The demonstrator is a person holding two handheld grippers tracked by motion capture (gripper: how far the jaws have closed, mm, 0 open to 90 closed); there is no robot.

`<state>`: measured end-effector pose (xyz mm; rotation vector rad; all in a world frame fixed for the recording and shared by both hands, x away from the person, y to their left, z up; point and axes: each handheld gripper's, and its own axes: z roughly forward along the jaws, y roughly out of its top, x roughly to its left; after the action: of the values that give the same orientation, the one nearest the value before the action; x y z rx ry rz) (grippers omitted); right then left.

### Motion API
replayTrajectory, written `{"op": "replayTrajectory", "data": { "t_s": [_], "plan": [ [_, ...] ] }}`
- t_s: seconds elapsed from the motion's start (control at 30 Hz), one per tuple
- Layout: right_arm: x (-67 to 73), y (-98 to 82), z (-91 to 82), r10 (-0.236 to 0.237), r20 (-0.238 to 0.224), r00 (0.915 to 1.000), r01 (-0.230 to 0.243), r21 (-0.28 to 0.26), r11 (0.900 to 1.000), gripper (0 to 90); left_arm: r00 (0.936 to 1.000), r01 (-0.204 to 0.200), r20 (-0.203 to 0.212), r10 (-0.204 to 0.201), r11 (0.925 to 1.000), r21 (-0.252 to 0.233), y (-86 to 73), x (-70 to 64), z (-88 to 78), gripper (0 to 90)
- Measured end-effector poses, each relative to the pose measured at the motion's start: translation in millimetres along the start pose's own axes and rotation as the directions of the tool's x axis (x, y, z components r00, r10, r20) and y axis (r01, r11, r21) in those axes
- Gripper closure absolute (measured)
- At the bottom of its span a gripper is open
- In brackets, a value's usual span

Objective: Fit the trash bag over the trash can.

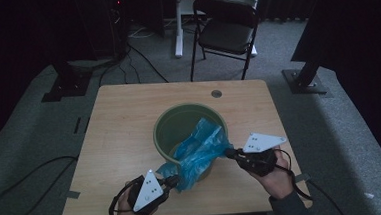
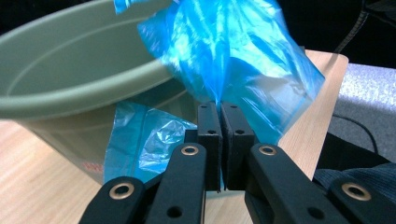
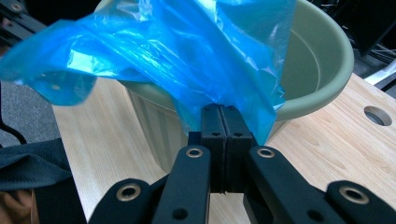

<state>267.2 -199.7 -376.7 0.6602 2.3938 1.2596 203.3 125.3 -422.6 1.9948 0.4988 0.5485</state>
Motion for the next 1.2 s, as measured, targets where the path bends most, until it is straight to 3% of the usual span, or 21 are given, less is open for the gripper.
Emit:
{"op": "replayTrajectory", "data": {
  "t_s": [0.17,0.33,0.43,0.47,0.6,0.93,1.2],
  "plan": [
    [-0.7,0.2,-0.1,0.003,0.002,1.0000,-0.003,-0.001,1.000,89.9,0.9989,0.045,0.010,-0.046,0.9990,0.002,-4.3,8.1,2.7,86.8],
    [-2.0,-0.4,-0.4,0.005,0.003,1.0000,-0.005,-0.003,1.000,89.9,0.9940,0.109,-0.001,-0.109,0.9940,0.001,-11.5,20.8,0.6,82.7],
    [-1.9,-0.3,-0.6,0.005,0.004,1.0000,-0.005,-0.004,1.000,89.9,0.9932,0.116,-0.005,-0.116,0.9932,0.003,-12.4,23.4,-0.7,80.5],
    [-1.9,-0.3,-0.6,0.005,0.004,1.0000,-0.005,-0.004,1.000,89.9,0.9891,0.146,-0.016,-0.146,0.9892,-0.001,-14.8,30.9,-5.3,80.5],
    [-1.8,-0.2,-0.7,0.003,0.005,1.0000,-0.003,-0.003,1.000,89.9,0.9844,0.173,-0.031,-0.173,0.9847,-0.021,-15.5,39.2,-13.7,70.7],
    [-0.3,0.3,-0.5,-0.004,0.004,1.0000,0.004,-0.003,1.000,89.9,0.9854,0.169,-0.004,-0.170,0.9800,-0.105,3.8,48.6,-32.7,61.5],
    [0.4,0.7,0.1,-0.009,0.004,1.0000,0.009,-0.004,1.000,89.9,0.9879,0.146,0.066,-0.140,0.9840,-0.101,29.4,47.7,-18.8,60.8]
  ]
}}
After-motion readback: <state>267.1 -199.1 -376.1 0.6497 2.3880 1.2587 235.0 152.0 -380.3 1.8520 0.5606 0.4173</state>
